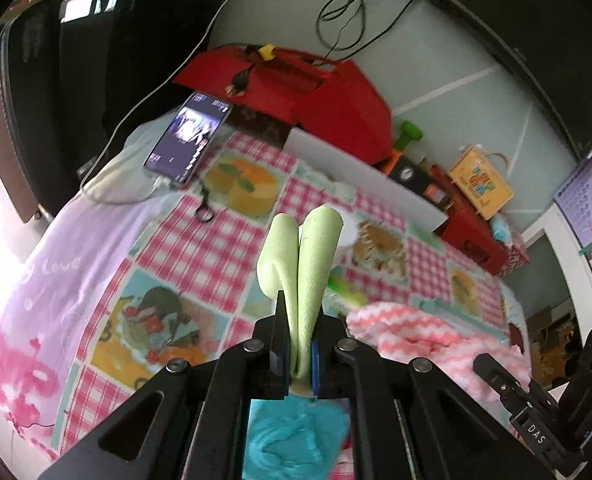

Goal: Organize soft objects
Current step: 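Carry the green cloth with the left tool while the right tool carries the towel over the white tray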

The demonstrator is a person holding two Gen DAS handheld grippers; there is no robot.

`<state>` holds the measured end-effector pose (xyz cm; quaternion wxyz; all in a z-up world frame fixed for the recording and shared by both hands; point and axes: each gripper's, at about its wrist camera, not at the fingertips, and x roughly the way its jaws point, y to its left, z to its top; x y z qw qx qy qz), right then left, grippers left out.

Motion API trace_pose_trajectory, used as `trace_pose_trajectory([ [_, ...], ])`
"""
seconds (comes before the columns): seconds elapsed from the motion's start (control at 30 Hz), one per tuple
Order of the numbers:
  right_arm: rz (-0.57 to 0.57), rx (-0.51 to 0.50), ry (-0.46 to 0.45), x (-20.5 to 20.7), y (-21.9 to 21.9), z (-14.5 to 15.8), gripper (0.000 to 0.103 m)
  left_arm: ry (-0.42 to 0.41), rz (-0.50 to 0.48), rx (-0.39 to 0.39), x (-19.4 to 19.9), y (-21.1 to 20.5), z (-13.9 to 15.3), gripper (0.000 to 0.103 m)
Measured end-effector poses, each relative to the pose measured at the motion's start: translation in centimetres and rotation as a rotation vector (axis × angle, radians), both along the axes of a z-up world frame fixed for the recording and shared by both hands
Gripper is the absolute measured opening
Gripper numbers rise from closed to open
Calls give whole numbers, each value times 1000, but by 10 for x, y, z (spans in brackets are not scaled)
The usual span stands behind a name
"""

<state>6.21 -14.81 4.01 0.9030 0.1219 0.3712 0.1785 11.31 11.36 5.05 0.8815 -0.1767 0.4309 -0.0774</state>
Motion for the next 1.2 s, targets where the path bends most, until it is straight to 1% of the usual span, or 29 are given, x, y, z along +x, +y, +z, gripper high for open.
trace_pose_trajectory([
  [0.2, -50, 19, -94, -3, -16, 35, 15, -63, -32, -12, 2, -27, 26, 7],
  [0.37, -156, -11, -149, -6, -40, 57, 15, -85, -89, -13, 7, -62, 35, 7],
  [0.53, -277, -59, -170, -13, -75, 65, 15, -91, -155, -17, 11, -99, 36, 7],
  [0.8, -481, -121, -165, -33, -141, 67, 15, -74, -279, -2, 12, -168, 30, 7],
  [1.0, -638, -157, -109, -45, -192, 54, 15, -39, -353, 10, 12, -214, 16, 7],
  [1.2, -751, -148, -55, -56, -231, 40, 15, 1, -410, 26, 11, -251, -1, 7],
])
